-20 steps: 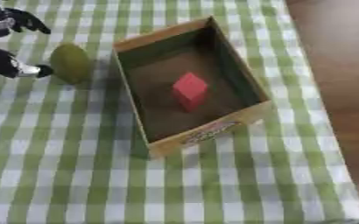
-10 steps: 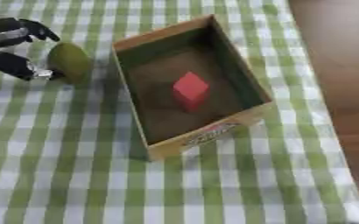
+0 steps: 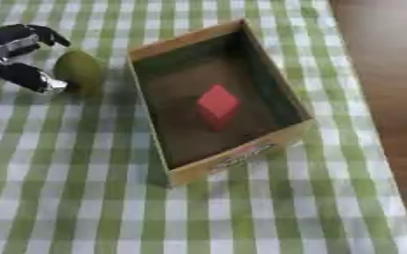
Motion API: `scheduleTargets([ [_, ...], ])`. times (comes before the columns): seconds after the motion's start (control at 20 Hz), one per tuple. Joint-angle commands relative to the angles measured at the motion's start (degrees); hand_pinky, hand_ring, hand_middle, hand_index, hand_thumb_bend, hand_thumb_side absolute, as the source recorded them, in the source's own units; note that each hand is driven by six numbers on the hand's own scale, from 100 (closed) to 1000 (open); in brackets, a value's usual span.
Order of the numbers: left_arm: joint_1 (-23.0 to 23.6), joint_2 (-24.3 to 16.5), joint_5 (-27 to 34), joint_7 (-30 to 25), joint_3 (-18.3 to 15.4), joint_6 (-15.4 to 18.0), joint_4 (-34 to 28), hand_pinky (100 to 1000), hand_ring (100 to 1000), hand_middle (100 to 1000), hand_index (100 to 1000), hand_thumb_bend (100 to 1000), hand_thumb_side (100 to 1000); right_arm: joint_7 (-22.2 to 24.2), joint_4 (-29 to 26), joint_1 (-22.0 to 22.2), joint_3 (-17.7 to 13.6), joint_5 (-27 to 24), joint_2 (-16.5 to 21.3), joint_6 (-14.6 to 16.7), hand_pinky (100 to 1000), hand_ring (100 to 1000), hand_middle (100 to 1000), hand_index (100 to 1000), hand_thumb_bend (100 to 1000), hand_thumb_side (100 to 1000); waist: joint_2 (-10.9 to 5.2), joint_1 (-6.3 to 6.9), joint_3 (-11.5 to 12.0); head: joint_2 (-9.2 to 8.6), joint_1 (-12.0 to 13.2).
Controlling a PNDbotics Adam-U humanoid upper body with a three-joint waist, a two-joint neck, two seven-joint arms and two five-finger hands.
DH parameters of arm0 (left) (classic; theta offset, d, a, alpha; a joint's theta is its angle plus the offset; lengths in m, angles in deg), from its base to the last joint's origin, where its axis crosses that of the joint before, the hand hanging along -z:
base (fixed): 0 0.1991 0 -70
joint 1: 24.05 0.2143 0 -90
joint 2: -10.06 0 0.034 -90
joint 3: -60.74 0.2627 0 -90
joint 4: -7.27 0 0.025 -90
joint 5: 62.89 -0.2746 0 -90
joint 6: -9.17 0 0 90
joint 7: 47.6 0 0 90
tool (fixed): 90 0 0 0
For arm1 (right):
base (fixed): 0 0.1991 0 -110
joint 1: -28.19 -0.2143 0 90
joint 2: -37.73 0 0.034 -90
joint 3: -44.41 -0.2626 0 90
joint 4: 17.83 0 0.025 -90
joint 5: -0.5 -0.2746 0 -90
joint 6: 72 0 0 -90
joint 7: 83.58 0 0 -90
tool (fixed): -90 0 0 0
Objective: Pick up objects on the table and place them in the box.
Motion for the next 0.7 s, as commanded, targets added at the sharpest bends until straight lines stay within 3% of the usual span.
scheduleTargets([
  [0.05, -1.50, -0.48, -1.15, 0.87, -0.88, 0.19, 0.86, 876, 912, 871, 912, 542, 471, 0.33, -0.87, -0.96, -0.25, -0.28, 0.91, 0.09, 870, 604, 491, 788, 100, 363, -0.81, -0.11, -0.31, -1.21, 0.53],
  [0.4, -1.86, 0.49, 0.37, -0.47, -1.24, 0.86, 2.93, 842, 878, 820, 890, 445, 450, 0.56, -0.87, -1.19, -0.17, -0.55, 0.68, 0.03, 873, 611, 489, 788, 100, 390, -0.14, 0.17, -1.25, -1.39, 1.02],
  [0.6, -1.77, 0.45, 1.17, -1.35, -0.82, 1.48, 2.27, 792, 802, 730, 844, 274, 357, 0.18, -0.87, -0.98, -0.31, -0.65, 0.63, -0.19, 873, 615, 489, 788, 100, 392, -0.32, 0.17, -1.14, -1.07, 0.88],
  [0.7, -1.73, 0.30, 1.76, -1.82, -0.48, 1.67, 1.27, 748, 769, 697, 813, 146, 283, 0.02, -0.87, -0.83, -0.36, -0.61, 0.66, -0.25, 873, 614, 490, 788, 100, 387, -0.52, 0.13, -1.02, -0.82, 0.79],
])
